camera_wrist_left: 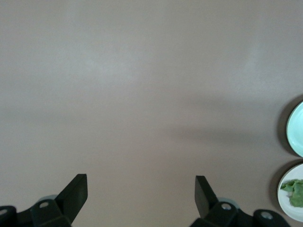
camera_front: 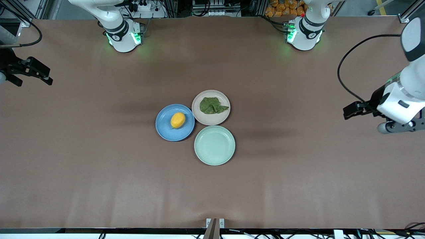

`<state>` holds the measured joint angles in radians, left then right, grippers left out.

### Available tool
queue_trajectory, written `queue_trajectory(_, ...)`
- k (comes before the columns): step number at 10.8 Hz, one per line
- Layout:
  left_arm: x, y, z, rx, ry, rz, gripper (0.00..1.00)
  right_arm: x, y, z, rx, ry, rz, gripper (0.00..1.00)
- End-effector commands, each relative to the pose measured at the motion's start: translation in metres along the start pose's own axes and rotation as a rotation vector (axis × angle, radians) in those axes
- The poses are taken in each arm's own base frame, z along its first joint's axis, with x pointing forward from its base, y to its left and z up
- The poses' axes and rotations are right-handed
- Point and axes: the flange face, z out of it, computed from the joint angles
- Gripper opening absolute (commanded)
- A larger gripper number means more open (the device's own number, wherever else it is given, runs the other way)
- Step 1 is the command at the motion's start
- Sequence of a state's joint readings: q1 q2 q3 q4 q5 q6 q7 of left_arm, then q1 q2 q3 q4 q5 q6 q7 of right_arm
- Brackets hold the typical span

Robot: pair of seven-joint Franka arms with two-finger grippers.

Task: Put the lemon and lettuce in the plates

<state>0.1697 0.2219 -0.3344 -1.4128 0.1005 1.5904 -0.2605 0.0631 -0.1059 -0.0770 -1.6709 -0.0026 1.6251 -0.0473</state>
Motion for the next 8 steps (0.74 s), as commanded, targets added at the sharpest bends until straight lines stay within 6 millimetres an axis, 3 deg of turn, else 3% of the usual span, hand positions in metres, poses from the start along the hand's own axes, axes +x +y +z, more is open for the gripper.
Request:
queue_trajectory(1, -0.019, -0.012, -0.027, 0.022, 0.011, -0.005, 1.0, -0.006, 0.001, -0.002, 0.007, 0.009, -0.009, 1.0)
queue_trajectory(5, -0.031, -0.056, -0.049, -0.007, 0.007, -0.039, 1.0, -0.005, -0.01, 0.001, 0.003, 0.005, -0.026, 1.0)
queue_trajectory(8, -0.031, -0.058, -0.048, -0.014, 0.005, -0.032, 1.0, -0.004, -0.011, 0.002, 0.005, 0.002, -0.026, 1.0)
